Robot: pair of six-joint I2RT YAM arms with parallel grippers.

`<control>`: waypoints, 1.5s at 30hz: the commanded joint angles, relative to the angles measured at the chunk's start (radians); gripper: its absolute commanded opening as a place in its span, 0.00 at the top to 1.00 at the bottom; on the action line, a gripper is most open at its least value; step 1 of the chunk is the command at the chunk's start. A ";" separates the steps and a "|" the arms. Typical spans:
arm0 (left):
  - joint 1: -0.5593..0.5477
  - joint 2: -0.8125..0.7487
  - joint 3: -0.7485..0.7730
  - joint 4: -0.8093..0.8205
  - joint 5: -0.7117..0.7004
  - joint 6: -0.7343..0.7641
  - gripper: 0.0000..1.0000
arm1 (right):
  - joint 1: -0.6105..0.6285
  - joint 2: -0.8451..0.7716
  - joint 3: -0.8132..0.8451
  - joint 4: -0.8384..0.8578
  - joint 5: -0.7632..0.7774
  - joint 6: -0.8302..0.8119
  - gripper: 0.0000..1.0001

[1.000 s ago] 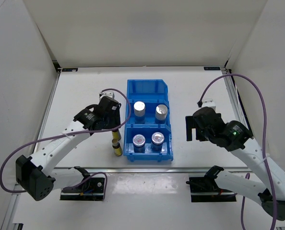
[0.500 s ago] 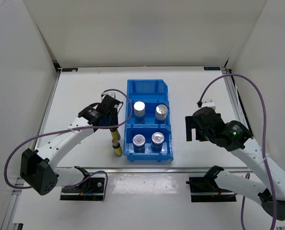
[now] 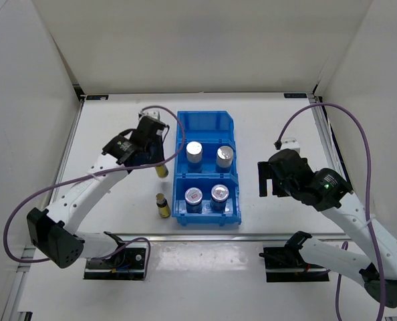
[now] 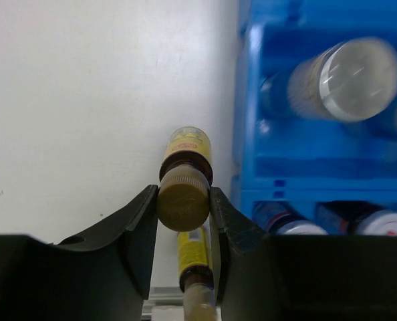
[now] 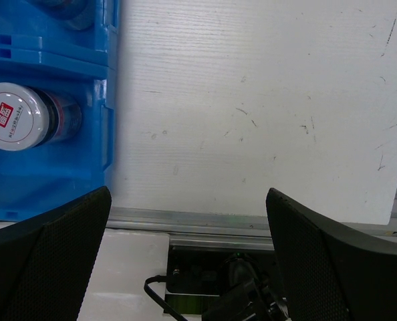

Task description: Organize the condiment bottles

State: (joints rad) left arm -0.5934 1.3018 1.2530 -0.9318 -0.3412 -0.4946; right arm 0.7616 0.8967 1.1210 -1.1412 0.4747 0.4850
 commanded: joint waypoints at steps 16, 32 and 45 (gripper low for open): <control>-0.060 0.773 1.222 0.059 0.061 0.188 0.89 | 0.011 -0.001 0.002 0.031 0.021 -0.005 0.00; -0.085 1.100 1.303 0.068 0.130 0.140 0.89 | 0.012 -0.010 0.002 0.021 0.030 -0.005 0.00; -0.085 1.038 1.307 0.068 0.205 0.183 0.00 | 0.012 0.008 0.002 0.021 0.030 0.004 0.00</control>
State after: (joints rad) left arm -0.6762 2.4477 2.5374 -0.8825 -0.1596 -0.3359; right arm 0.7681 0.8986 1.1206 -1.1339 0.4881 0.4862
